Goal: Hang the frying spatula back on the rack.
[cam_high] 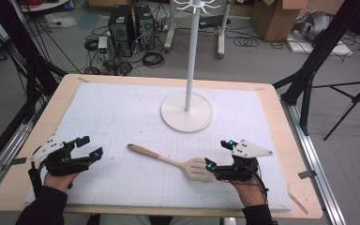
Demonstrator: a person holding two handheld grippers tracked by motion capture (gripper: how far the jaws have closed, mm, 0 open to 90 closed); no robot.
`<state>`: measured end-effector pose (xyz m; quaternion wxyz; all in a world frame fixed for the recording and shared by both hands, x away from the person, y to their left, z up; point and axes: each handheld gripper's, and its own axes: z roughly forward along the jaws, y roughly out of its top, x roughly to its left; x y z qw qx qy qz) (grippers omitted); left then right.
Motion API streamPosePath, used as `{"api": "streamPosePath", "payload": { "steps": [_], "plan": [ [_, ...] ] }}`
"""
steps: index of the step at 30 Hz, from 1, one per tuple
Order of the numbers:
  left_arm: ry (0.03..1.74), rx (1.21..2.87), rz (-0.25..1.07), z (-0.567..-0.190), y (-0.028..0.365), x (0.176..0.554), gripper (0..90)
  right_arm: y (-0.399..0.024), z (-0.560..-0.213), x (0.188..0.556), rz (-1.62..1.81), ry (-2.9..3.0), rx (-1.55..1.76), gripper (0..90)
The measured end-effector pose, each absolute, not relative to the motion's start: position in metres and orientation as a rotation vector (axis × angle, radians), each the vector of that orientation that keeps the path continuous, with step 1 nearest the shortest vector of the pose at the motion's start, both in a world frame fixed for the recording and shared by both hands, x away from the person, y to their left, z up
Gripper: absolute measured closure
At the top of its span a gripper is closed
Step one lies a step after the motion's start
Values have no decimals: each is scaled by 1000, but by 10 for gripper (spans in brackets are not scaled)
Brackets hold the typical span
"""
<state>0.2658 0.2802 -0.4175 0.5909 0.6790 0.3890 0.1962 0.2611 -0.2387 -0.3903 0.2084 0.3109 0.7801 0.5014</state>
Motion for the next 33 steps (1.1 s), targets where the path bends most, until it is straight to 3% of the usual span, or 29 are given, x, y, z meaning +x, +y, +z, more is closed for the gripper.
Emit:
{"api": "streamPosePath", "payload": {
  "steps": [17, 27, 33],
  "plan": [
    [894, 1605, 463, -417, 274, 264, 213, -202, -383, 264, 1422, 2293, 753, 159],
    [896, 1612, 449, -418, 274, 266, 214, -138, -388, 291, 1281, 2519, 678, 168],
    [901, 1607, 441, -419, 273, 266, 217, -111, -398, 307, 1148, 2628, 629, 241]
  ]
}}
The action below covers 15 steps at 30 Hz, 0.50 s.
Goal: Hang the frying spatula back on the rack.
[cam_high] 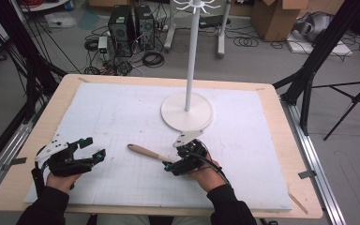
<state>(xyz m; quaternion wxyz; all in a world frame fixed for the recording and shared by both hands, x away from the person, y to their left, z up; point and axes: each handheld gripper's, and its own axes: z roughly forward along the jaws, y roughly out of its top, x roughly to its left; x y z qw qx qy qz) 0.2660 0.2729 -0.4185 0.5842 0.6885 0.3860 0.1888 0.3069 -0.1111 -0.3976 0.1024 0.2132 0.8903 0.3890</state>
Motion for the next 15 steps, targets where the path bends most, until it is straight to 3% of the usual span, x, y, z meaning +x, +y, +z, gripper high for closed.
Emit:
{"api": "streamPosePath", "payload": {
  "steps": [8, 15],
  "plan": [
    [900, 1613, 436, -419, 273, 267, 219, -90, -413, 322, 941, 2736, 623, 282],
    [908, 1606, 435, -418, 275, 268, 220, -83, -420, 328, 820, 2792, 595, 388]
  ]
}}
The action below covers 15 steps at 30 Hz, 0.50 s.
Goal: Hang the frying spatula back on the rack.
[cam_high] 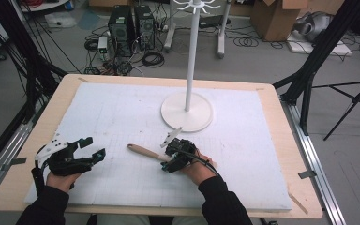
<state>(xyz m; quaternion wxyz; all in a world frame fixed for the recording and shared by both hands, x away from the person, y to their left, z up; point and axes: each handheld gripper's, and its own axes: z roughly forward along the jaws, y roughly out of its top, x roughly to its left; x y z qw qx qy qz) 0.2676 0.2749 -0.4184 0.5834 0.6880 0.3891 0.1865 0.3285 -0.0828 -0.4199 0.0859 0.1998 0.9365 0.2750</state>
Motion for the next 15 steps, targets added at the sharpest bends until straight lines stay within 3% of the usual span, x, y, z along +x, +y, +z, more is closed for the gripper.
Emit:
{"api": "streamPosePath", "payload": {
  "steps": [5, 6, 10, 11, 15],
  "plan": [
    [909, 1610, 433, -418, 275, 268, 222, -82, -422, 330, 805, 2822, 591, 502],
    [906, 1613, 434, -419, 275, 268, 222, -82, -422, 330, 815, 2846, 562, 581],
    [908, 1614, 431, -419, 273, 269, 224, -82, -422, 331, 821, 2864, 565, 645],
    [908, 1615, 431, -419, 273, 269, 224, -81, -421, 332, 813, 2873, 583, 748],
    [906, 1619, 432, -419, 272, 269, 226, -78, -419, 335, 777, 2888, 602, 771]
  ]
}}
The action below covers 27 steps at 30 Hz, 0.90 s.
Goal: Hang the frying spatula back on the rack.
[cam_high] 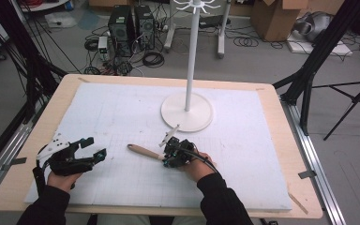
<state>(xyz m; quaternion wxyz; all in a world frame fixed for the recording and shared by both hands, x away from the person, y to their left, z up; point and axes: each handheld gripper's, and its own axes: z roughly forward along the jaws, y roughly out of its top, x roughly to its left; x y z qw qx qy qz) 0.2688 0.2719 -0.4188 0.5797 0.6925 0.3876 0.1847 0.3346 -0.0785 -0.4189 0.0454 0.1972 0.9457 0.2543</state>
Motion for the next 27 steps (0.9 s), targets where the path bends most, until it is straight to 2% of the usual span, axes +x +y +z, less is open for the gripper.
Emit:
{"api": "streamPosePath", "payload": {
  "steps": [16, 27],
  "plan": [
    [916, 1615, 426, -419, 272, 269, 235, -71, -416, 330, 679, 2868, 552, 782],
    [913, 1621, 429, -418, 271, 269, 240, -75, -412, 327, 820, 2864, 581, 782]
  ]
}}
